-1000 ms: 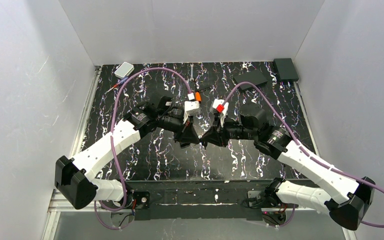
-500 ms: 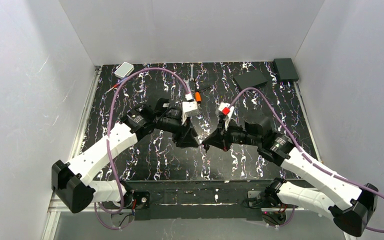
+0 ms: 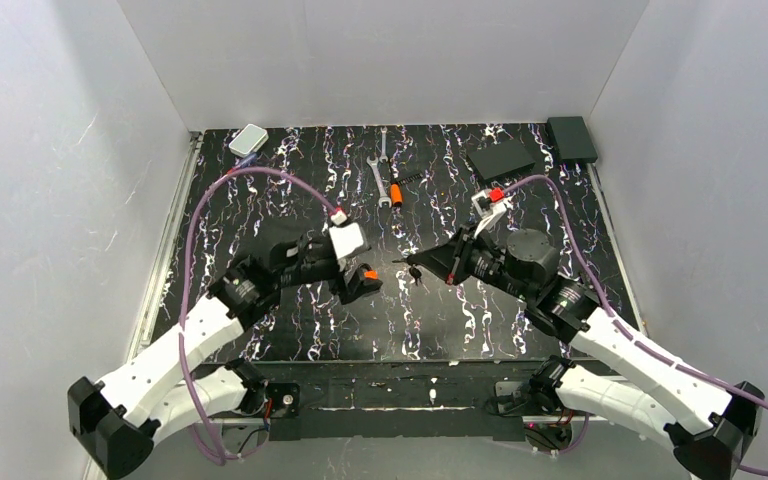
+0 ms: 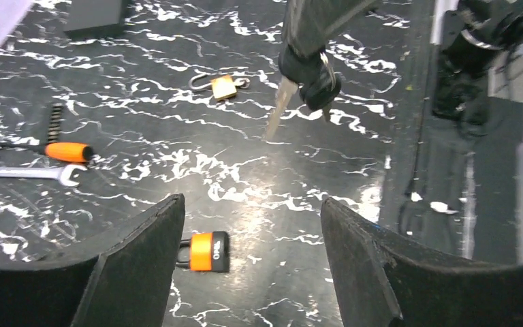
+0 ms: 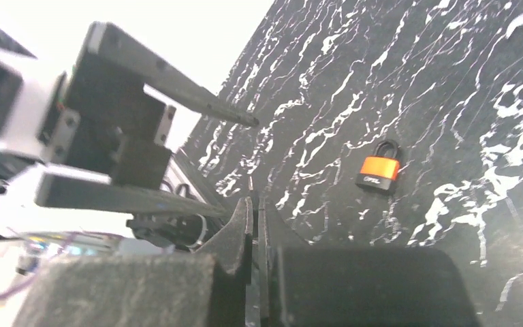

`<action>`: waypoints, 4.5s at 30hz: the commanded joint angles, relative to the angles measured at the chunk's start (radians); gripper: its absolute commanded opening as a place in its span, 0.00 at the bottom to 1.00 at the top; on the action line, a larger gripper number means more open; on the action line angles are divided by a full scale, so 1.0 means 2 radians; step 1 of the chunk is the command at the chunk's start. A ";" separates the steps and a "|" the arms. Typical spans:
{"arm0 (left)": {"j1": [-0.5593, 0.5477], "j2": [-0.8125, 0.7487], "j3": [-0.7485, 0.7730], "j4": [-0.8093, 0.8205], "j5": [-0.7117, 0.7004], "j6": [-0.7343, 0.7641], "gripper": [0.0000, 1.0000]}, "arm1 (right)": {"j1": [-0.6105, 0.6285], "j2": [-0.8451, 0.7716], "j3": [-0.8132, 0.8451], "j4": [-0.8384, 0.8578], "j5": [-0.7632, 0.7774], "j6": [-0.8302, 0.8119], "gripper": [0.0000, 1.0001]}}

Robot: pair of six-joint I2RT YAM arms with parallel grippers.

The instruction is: Unlock with the key

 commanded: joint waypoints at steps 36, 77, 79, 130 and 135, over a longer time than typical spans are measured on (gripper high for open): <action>-0.053 -0.102 -0.107 0.112 -0.088 0.245 0.42 | 0.006 0.090 -0.019 0.144 -0.052 0.262 0.01; -0.070 0.091 0.056 -0.112 -0.022 0.101 0.00 | 0.019 0.019 0.051 -0.126 0.031 -0.030 0.65; -0.070 0.094 0.059 -0.113 -0.016 0.083 0.00 | 0.019 0.005 0.053 -0.120 0.034 -0.054 0.64; -0.031 0.129 0.141 -0.157 0.239 -0.030 0.00 | 0.019 -0.052 -0.045 0.047 -0.209 -0.226 0.34; -0.031 0.126 0.140 -0.156 0.239 -0.030 0.00 | 0.019 -0.045 -0.046 0.049 -0.215 -0.223 0.28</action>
